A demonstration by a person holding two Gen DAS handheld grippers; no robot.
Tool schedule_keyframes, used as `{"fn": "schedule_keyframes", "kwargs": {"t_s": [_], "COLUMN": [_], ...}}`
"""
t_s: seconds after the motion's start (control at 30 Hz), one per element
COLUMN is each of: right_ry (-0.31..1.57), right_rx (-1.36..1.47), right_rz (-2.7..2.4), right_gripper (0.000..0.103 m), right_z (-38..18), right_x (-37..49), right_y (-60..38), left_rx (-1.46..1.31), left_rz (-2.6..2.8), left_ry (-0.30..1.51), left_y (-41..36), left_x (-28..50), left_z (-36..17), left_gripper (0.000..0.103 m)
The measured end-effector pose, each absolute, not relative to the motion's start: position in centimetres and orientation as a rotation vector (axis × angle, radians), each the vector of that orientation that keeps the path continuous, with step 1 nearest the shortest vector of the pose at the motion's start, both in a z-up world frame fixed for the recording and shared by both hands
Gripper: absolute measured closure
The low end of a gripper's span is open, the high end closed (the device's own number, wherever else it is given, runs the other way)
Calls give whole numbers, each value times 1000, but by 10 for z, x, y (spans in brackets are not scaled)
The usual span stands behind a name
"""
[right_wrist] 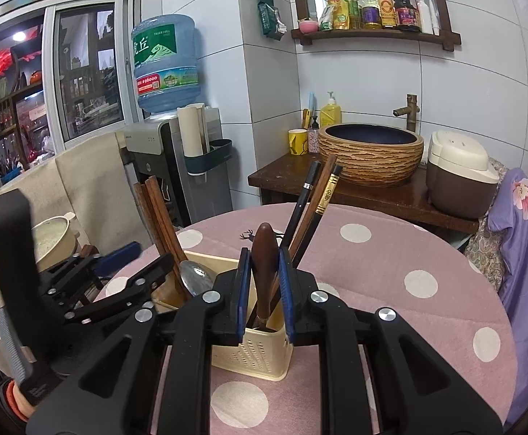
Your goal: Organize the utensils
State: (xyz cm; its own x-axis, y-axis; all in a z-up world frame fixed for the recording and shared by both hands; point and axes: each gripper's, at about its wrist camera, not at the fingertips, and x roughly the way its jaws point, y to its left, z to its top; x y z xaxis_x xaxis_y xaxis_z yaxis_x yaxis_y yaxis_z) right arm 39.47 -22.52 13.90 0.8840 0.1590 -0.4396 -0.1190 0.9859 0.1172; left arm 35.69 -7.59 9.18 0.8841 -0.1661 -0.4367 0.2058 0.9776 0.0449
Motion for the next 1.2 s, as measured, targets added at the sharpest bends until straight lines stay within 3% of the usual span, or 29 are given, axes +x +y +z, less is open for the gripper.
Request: {"fn": "schedule_keyframes", "kwargs": {"t_s": [0.07,0.17,0.27,0.43,0.6,0.7,1.2], "right_ry": [457,440,421,388,328,299,262], "right_rx": [89,100,97,94,51,14,55], "right_rz": [133,130,118,109,80,75,-55], "right_gripper": [77,56,51,30,10,6,6], "right_z": [139,140,141,138,128,117,23], "right_x": [393,389,381,353,306,273,99], "right_y": [-226,-227,-227,-227,-219,-210,-192], "left_rx": [69,44,22,-20,-59,-85,-127], "left_rz": [-199,-207,-209,-220,-261,-251,-167], "left_ry": [422,406,401,375,364,350,218], "left_y": [-71,-63,-55,-40,-28,-20,4], "left_x": [348,334,321,289,254,228,73], "left_z": [95,97,95,87,79,72,30], "left_gripper": [40,32,23,6,5,5,5]}}
